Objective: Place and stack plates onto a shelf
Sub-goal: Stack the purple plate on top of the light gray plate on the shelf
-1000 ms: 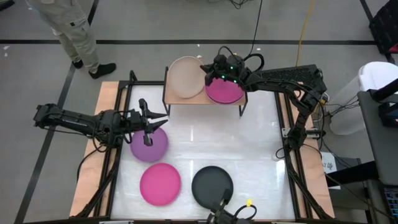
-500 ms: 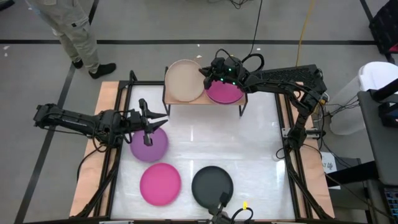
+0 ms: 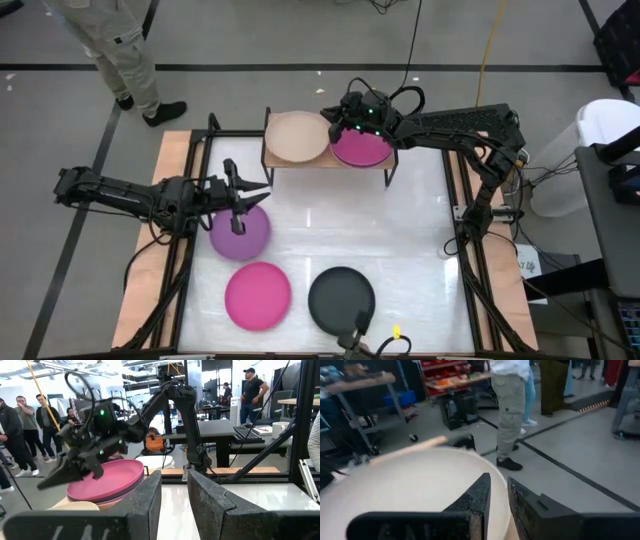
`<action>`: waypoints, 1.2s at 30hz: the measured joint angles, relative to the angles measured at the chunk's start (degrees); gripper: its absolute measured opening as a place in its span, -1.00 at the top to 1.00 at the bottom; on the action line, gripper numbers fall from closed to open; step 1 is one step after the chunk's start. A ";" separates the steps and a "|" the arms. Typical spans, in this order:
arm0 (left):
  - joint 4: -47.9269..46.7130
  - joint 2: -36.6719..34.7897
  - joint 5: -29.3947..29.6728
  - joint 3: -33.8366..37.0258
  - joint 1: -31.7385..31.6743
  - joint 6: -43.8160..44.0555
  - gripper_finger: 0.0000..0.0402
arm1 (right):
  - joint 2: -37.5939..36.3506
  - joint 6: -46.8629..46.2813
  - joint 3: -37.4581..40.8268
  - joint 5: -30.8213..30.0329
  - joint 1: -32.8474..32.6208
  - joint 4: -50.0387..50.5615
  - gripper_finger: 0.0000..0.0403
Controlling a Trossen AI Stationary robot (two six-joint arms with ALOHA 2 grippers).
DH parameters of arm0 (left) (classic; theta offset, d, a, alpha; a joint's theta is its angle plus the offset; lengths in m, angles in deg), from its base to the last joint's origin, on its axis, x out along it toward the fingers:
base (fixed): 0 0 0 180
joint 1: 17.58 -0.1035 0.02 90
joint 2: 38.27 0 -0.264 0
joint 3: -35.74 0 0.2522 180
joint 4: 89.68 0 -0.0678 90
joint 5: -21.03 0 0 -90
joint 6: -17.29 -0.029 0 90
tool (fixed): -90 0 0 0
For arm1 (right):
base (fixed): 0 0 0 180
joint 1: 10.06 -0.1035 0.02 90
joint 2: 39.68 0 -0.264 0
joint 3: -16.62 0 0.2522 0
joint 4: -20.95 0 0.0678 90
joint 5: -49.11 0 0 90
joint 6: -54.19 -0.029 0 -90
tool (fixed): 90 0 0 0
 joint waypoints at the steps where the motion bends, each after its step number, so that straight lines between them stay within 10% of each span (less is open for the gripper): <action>1: -0.19 0.00 0.00 0.00 0.00 0.00 0.50 | -0.84 0.03 0.00 1.10 -0.07 0.24 0.74; 11: -2.95 -0.02 0.00 0.02 0.00 2.14 0.50 | -16.55 3.66 -0.02 18.74 -2.14 11.51 0.74; 24: -2.87 -0.02 0.00 0.02 0.00 2.47 0.50 | -38.33 11.97 12.22 8.62 -7.34 17.71 0.74; 36: -5.52 -0.02 -0.04 0.02 2.17 5.72 0.50 | -42.89 8.76 22.06 7.05 -7.29 9.60 0.74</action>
